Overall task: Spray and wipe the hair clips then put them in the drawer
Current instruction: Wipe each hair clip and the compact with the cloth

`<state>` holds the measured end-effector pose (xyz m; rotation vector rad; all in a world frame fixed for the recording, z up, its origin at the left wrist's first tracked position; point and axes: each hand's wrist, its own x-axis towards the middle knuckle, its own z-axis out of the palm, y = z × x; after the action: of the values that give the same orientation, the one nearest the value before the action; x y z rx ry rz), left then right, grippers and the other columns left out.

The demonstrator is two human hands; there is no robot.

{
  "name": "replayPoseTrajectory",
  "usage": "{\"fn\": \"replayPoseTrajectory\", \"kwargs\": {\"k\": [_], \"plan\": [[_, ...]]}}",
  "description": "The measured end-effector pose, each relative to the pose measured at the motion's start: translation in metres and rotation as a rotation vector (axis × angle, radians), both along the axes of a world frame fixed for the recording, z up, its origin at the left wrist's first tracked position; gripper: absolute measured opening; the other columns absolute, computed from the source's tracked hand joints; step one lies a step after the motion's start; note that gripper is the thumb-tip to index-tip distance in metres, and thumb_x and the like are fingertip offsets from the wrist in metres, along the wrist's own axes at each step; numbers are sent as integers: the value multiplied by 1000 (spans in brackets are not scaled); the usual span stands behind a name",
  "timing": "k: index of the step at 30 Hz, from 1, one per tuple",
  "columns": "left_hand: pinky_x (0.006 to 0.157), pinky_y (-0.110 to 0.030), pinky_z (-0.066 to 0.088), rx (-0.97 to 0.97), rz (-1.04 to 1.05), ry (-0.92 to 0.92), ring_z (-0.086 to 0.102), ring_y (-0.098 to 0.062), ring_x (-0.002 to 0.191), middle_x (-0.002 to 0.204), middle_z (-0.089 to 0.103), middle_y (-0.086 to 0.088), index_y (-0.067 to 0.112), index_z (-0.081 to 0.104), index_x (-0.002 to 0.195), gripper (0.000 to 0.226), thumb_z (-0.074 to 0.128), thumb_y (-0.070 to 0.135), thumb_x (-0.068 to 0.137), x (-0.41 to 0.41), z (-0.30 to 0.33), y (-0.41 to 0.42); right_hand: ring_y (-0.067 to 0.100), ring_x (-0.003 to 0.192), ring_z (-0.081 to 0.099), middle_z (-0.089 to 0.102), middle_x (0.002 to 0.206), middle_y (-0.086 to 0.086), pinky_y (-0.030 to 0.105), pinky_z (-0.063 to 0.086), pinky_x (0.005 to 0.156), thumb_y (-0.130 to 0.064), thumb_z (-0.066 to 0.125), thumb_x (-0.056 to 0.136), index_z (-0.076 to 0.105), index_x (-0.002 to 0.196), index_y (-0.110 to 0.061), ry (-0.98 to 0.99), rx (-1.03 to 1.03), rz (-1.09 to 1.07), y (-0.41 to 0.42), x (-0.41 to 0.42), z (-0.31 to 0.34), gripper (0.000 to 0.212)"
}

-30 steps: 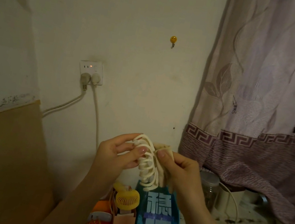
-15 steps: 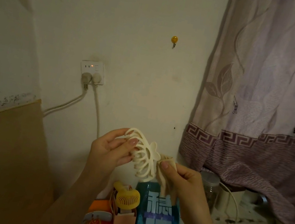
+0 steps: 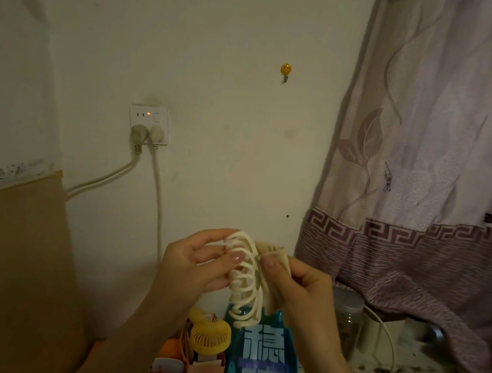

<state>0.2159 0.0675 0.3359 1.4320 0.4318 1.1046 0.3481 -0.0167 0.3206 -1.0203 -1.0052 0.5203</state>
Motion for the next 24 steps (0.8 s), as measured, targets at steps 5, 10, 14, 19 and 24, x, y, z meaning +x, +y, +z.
{"fn": "replayPoseTrajectory", "kwargs": {"k": [5, 10, 14, 19, 24], "plan": [[62, -25, 57, -93, 69, -110, 73, -23, 84, 92, 75, -9, 14, 68, 103, 40, 76, 17, 63, -4, 1, 6, 20, 55, 53, 63, 66, 30, 32, 46, 54, -32, 67, 72, 75, 80, 1, -7, -7, -24, -1, -2, -6, 35], [62, -24, 56, -128, 88, -182, 73, -23, 86, 93, 75, -8, 13, 65, 108, 44, 74, 19, 65, -10, 3, 15, 21, 49, 46, 56, 57, 21, 20, 36, 41, -36, 65, 73, 72, 75, 5, -63, -59, 0, -6, -5, -18, 41], [65, -27, 57, -105, 42, -129, 72, -26, 89, 96, 75, -11, 16, 67, 107, 45, 75, 24, 64, -13, 1, 17, 23, 57, 51, 61, 65, 28, 26, 44, 53, -33, 64, 73, 72, 73, 3, 17, -63, -7, -8, 2, -16, 36], [67, -28, 58, -58, -17, -44, 72, -25, 89, 96, 75, -10, 21, 71, 102, 37, 74, 25, 65, -13, -3, 11, 17, 54, 56, 64, 63, 13, 22, 47, 47, -35, 64, 72, 74, 67, -8, 127, -37, -30, -10, 14, -1, 28], [68, -29, 58, 5, -96, 6, 72, -25, 90, 98, 74, -8, 19, 69, 106, 50, 75, 31, 58, -9, -1, 2, 26, 64, 54, 64, 72, 21, 32, 46, 59, -38, 63, 73, 75, 71, -9, 73, -67, 24, -6, 14, 7, 31]]}}
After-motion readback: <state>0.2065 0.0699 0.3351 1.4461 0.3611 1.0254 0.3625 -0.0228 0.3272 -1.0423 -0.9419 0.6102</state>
